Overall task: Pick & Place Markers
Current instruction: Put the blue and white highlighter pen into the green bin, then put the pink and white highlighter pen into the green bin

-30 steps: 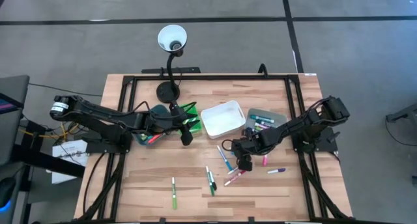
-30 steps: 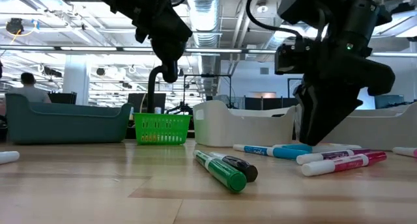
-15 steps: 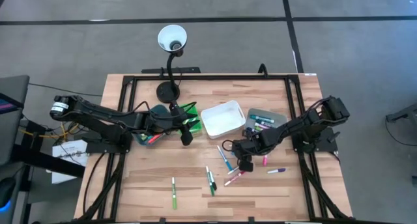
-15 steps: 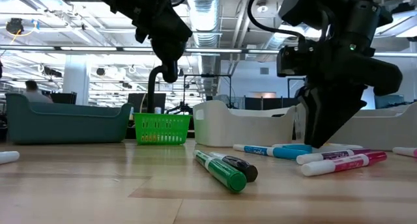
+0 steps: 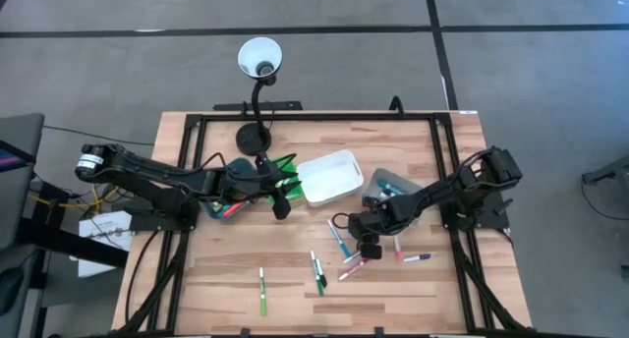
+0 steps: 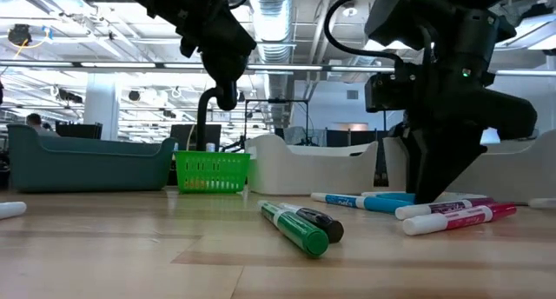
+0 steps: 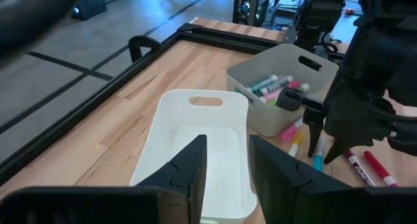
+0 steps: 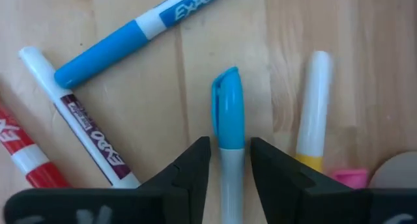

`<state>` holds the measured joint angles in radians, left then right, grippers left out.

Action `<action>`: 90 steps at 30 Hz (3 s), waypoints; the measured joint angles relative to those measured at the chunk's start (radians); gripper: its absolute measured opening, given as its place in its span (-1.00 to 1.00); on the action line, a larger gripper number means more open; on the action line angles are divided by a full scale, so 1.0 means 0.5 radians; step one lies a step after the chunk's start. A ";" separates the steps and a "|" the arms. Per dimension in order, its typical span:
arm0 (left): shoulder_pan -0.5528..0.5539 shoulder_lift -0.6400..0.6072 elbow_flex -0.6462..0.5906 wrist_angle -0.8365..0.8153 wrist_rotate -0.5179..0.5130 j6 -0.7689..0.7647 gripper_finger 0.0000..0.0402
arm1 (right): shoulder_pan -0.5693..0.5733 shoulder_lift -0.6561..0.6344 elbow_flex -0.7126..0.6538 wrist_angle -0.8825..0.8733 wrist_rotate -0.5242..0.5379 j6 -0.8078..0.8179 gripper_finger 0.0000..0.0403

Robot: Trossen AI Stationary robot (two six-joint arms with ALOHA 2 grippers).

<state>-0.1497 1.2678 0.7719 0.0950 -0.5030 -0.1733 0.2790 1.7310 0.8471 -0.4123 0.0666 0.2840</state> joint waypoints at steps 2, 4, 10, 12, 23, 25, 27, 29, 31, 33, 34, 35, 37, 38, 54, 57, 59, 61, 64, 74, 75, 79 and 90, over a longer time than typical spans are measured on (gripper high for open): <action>0.000 0.000 0.000 0.004 0.000 0.000 -0.45 | 0.000 -0.017 0.010 0.003 -0.011 -0.047 -0.56; 0.000 0.000 0.000 0.005 0.000 0.000 -0.45 | 0.000 -0.051 0.035 -0.032 -0.014 -0.046 -0.67; -0.032 0.000 0.000 0.005 0.004 0.000 -0.45 | 0.015 -0.171 0.127 -0.067 0.005 -0.163 -0.90; -0.046 0.000 0.000 0.006 0.005 0.001 -0.45 | 0.026 -0.198 0.166 -0.134 0.043 -0.212 -0.86; -0.176 -0.120 -0.002 0.053 0.014 0.059 -0.49 | -0.098 -0.308 0.455 0.455 0.775 -0.714 -0.88; -0.225 -0.213 -0.002 0.059 0.013 0.103 -0.52 | -0.185 -0.245 0.455 0.875 0.764 -0.741 -0.87; -0.285 -0.306 -0.002 0.065 0.013 0.141 -0.54 | -0.270 -0.151 0.455 1.277 0.725 -0.729 -0.85; -0.347 -0.380 -0.001 0.066 0.013 0.162 -0.55 | -0.357 -0.039 0.471 1.575 0.579 -0.737 -0.83; -0.415 -0.422 -0.001 0.059 0.012 0.195 -0.55 | -0.422 0.083 0.528 1.657 0.453 -0.716 -0.83; -0.465 -0.439 -0.018 0.056 0.013 0.242 -0.55 | -0.469 0.235 0.652 1.641 0.432 -0.711 -0.85; -0.481 -0.441 -0.029 0.051 0.015 0.260 -0.55 | -0.486 0.297 0.706 1.585 0.439 -0.710 -0.86; -0.489 -0.440 -0.033 0.051 0.013 0.273 -0.55 | -0.500 0.369 0.785 1.533 0.436 -0.706 -0.86; -0.490 -0.440 -0.034 0.055 -0.014 0.284 -0.55 | -0.526 0.500 0.931 1.372 0.437 -0.651 -0.86; -0.489 -0.440 -0.034 0.067 -0.028 0.285 -0.55 | -0.541 0.560 1.009 1.270 0.435 -0.598 -0.85; -0.475 -0.428 -0.034 0.067 -0.056 0.279 -0.55 | -0.643 1.152 1.865 0.001 0.371 -0.571 -0.66; -0.475 -0.428 -0.034 0.067 -0.055 0.279 -0.55 | -0.641 1.169 1.891 -0.003 0.371 -0.675 -0.56; -0.475 -0.428 -0.034 0.066 -0.055 0.279 -0.55 | -0.633 1.161 1.897 0.004 0.371 -0.683 -0.49; -0.475 -0.428 -0.034 0.067 -0.055 0.279 -0.55 | -0.619 1.124 1.895 -0.063 0.375 -0.676 -0.43; -0.475 -0.428 -0.034 0.066 -0.055 0.279 -0.55 | -0.585 0.986 1.895 -0.257 0.375 -0.688 -0.36; -0.475 -0.428 -0.034 0.058 -0.054 0.279 -0.55 | -0.374 0.200 1.897 -1.305 0.388 -0.568 -0.45; -0.475 -0.428 -0.034 0.058 -0.054 0.278 -0.55 | -0.337 0.125 1.895 -1.381 0.384 -0.557 -0.47; -0.475 -0.428 -0.034 0.057 -0.054 0.279 -0.55 | -0.154 -0.205 1.678 -1.349 0.388 -0.395 -0.57; -0.475 -0.428 -0.033 0.051 -0.053 0.218 -0.55 | 0.217 -0.755 0.101 -0.490 0.193 0.637 -0.65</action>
<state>-0.3874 1.0538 0.7555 0.1204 -0.5297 -0.0643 0.3877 1.3535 0.8977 -0.6571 0.1633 0.6025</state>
